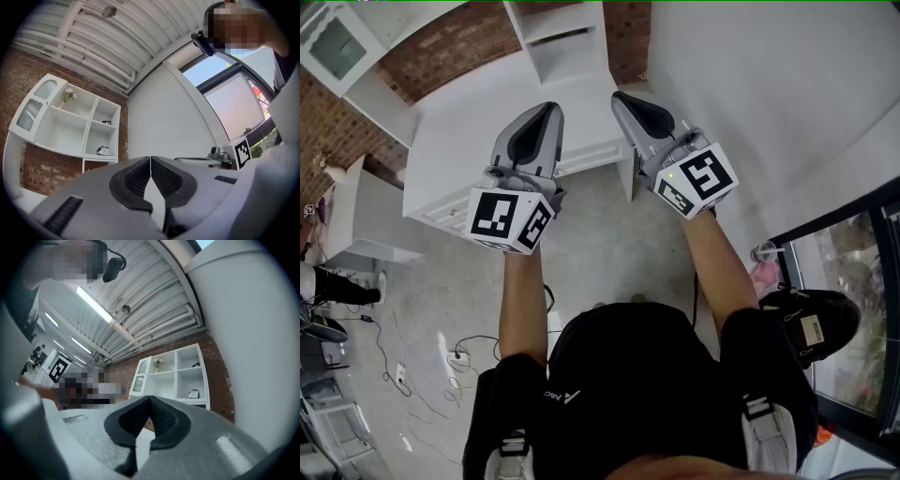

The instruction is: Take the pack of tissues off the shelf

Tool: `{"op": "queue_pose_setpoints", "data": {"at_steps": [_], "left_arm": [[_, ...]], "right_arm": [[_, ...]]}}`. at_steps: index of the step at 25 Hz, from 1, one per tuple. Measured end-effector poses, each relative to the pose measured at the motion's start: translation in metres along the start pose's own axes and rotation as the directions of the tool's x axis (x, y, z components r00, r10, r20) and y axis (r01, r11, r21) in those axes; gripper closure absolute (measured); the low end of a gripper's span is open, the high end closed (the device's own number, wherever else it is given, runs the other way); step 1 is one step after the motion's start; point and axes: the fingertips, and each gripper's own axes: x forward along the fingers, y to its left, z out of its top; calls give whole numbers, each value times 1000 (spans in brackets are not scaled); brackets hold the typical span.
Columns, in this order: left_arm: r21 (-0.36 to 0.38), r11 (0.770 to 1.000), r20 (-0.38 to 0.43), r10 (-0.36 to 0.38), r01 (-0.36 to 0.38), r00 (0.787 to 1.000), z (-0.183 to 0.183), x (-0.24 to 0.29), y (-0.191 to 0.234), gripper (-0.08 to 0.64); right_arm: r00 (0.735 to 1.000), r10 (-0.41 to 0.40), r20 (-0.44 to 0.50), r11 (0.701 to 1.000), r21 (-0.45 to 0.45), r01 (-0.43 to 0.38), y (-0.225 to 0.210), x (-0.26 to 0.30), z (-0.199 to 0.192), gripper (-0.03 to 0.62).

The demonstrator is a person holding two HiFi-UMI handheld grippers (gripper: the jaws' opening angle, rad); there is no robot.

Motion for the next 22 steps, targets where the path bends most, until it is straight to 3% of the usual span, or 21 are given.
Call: {"op": "queue_pose_setpoints", "data": {"at_steps": [14, 22], "left_arm": [[1, 1000, 11, 27, -27, 1000, -3, 35, -20, 557], [-28, 996, 22, 90, -89, 996, -3, 60, -14, 557]], "right_arm": [[1000, 23, 10, 1000, 10, -23, -33, -20, 4, 591], [998, 57, 19, 998, 9, -57, -57, -25, 4, 591]]}}
